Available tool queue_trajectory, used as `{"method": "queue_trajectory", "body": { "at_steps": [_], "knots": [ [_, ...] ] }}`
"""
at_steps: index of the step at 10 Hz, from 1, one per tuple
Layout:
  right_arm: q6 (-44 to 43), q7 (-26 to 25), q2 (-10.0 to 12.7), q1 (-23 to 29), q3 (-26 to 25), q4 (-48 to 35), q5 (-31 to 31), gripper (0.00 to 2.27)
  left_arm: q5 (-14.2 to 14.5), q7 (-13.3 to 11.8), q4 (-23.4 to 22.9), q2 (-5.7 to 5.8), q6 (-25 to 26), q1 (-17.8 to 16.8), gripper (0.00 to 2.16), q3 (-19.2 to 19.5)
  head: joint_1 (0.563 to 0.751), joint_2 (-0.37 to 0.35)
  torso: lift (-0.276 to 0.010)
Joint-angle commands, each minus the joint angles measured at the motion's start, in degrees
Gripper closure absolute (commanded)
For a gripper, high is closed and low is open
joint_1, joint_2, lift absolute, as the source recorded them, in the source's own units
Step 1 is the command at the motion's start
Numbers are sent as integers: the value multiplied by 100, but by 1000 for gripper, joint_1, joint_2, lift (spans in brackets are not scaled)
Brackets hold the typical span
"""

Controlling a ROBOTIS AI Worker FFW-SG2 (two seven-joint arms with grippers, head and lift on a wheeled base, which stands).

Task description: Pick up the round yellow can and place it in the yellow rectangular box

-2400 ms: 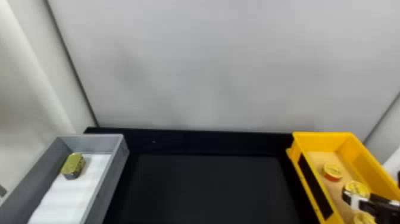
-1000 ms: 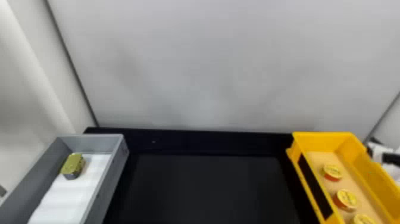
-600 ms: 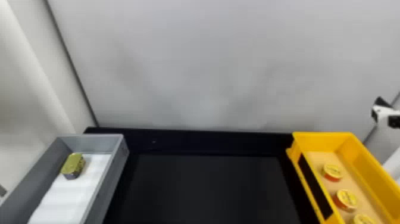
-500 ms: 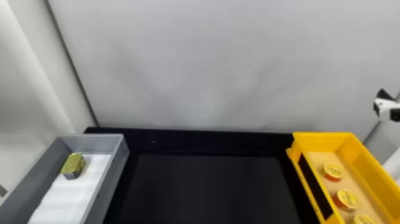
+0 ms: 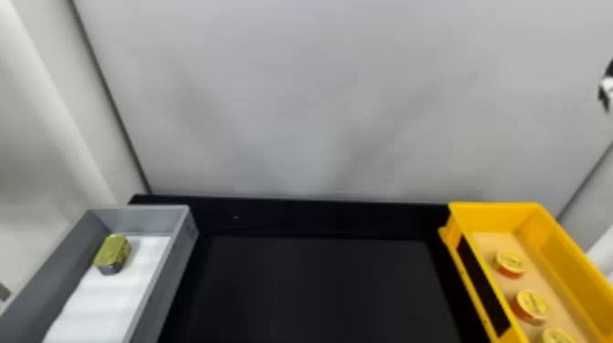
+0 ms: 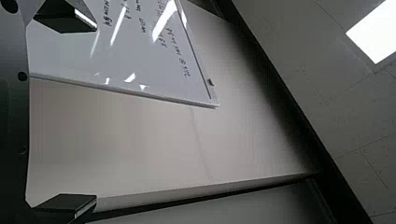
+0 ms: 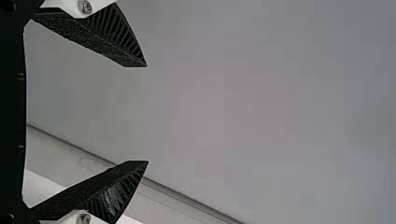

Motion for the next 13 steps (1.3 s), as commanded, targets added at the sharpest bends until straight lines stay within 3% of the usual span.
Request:
{"method": "queue_trajectory", "body": {
  "at_steps": [1, 3, 4, 5, 7, 10, 13],
  "knots": [
    [-364, 248, -27, -231, -352, -94, 14, 32, -26, 0, 0, 12, 28, -9, 5, 54, 629, 12, -55],
    [-848, 591, -229, -372, -686, -6, -47, 32, -53, -35, 27, 152, 142, -18, 5, 124, 629, 12, -55],
    [-1736, 600, -273, -319, -959, 258, -522, 32, -18, -35, 53, 196, 142, -1, 5, 151, 629, 12, -55],
    [-2510, 441, -299, -249, -1117, 583, -1058, 33, -18, -53, 79, 196, 142, -1, 5, 168, 629, 12, -55],
    [-3117, 19, -387, -205, -1038, 671, -1305, 59, -18, -88, 115, 223, 142, -36, 5, 177, 629, 12, -55],
    [-3416, -429, -387, -328, -836, 539, -1393, 93, -18, -88, 115, 249, 151, -62, 5, 151, 629, 12, -55],
    [-3284, -394, -413, -310, -792, 433, -1410, 102, -70, -158, 115, 293, 168, -106, 5, 151, 629, 12, -55]
  ]
}}
